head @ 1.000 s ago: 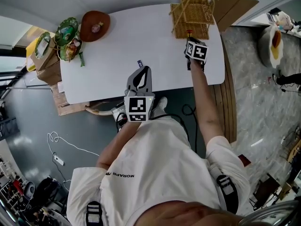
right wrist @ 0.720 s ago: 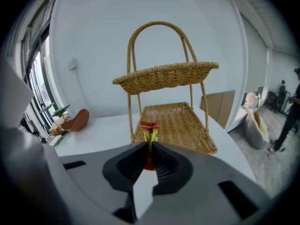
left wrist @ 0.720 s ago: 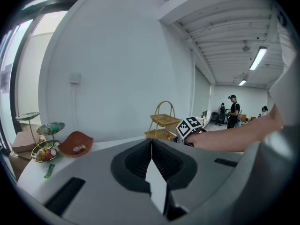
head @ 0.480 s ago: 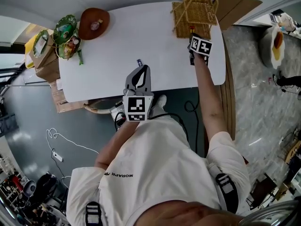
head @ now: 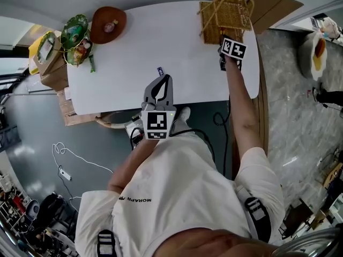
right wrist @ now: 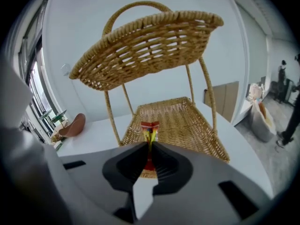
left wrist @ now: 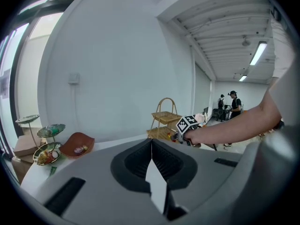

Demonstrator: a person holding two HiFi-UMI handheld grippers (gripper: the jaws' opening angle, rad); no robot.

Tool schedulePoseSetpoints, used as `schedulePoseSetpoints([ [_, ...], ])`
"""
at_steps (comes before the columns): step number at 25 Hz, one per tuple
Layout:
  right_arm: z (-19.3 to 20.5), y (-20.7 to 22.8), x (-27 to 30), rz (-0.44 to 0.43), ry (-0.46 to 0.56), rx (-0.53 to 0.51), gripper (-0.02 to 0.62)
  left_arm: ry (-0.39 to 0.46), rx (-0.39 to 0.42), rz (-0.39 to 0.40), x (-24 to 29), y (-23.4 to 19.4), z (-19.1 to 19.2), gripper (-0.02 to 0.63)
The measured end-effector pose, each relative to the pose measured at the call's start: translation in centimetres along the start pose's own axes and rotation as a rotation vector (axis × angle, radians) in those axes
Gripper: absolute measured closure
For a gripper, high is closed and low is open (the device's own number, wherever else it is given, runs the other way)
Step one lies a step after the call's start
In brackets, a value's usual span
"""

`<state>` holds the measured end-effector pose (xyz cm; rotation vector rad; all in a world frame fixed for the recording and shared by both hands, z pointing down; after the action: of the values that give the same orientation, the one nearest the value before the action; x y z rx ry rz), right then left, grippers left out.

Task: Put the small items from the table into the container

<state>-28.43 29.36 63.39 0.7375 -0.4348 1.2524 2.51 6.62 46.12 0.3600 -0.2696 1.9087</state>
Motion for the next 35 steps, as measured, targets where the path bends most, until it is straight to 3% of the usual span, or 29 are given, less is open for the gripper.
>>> schedulePoseSetpoints([
  [35, 0.1, 1.2, 3.0, -0.009, -0.106, -0.040, 0.540, -0.039, -0.017, 0.003, 0.6, -0.3, 1.1, 0.601],
])
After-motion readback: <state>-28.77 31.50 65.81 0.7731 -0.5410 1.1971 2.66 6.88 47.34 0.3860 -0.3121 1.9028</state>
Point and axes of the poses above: the fingertips, and each gripper's own axes: x forward along the fingers, y to its right, z out of its underside, the point moved 8 cm from there along -x, backward along the fingers, and after that the axes turned 3 degrees about -z, right-handed, at the moved point
